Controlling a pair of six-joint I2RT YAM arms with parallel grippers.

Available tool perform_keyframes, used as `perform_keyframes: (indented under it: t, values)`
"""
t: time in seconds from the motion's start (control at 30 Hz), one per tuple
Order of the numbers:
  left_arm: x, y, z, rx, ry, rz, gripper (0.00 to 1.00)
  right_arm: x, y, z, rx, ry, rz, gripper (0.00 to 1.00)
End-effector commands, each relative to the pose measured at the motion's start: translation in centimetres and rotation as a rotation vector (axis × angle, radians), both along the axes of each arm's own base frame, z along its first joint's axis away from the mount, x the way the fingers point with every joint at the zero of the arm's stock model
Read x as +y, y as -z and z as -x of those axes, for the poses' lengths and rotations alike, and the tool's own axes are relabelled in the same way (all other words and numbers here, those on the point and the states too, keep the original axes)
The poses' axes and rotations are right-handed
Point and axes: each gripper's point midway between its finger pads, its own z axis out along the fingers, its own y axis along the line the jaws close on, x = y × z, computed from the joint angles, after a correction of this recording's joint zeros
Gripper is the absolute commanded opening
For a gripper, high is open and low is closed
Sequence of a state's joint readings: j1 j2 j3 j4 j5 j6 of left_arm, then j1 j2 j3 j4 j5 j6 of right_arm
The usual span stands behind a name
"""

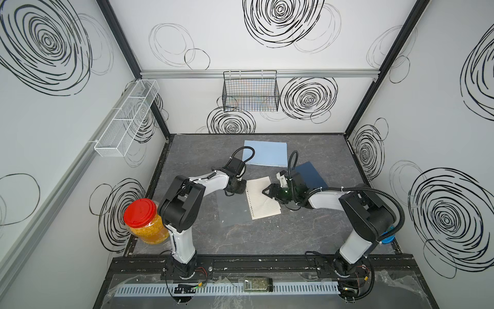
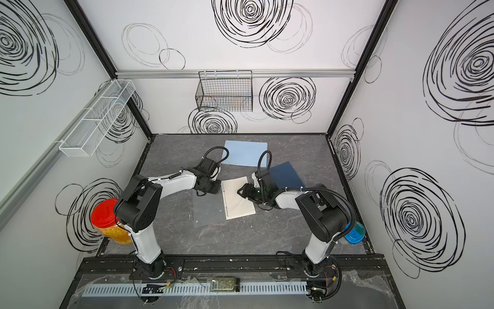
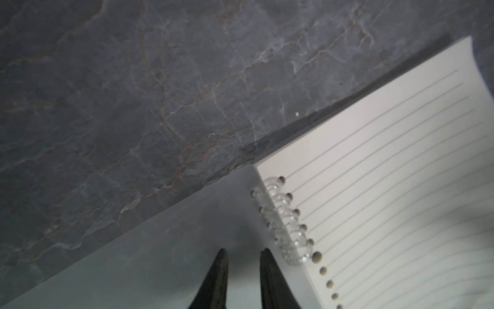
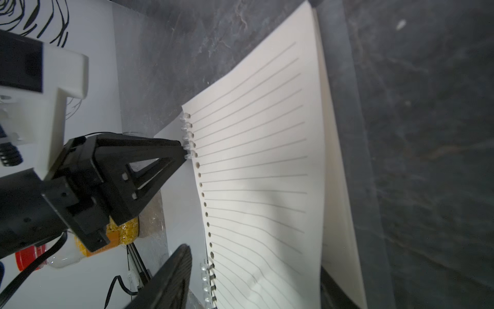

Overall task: Tear off pages from different notebooks
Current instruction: Tear off the paper from the notebook.

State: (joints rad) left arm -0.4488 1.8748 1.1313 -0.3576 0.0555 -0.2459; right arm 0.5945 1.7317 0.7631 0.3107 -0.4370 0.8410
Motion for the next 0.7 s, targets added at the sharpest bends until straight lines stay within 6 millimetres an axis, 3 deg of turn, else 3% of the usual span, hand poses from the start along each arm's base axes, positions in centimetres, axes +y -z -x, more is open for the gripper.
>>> perform_keyframes:
  t: [0.0, 0.27, 0.67]
  values:
    - [-0.3, 0.2, -0.6, -0.001, 0.027, -0.025, 0.24, 0.6, -0.2, -0.8, -0.023, -0.055, 0.012, 0.63]
    - [-1.1, 0.3, -1.2, -0.002, 0.051, -0.047, 0.23, 0.6, 0.2, -2.9, -0.05, -0.083, 0.032, 0.61]
    - [-0.5, 0.4, -1.6, 0.009, 0.056, -0.105, 0.19, 0.6, 0.8, -5.3, -0.103, -0.178, 0.152, 0.46]
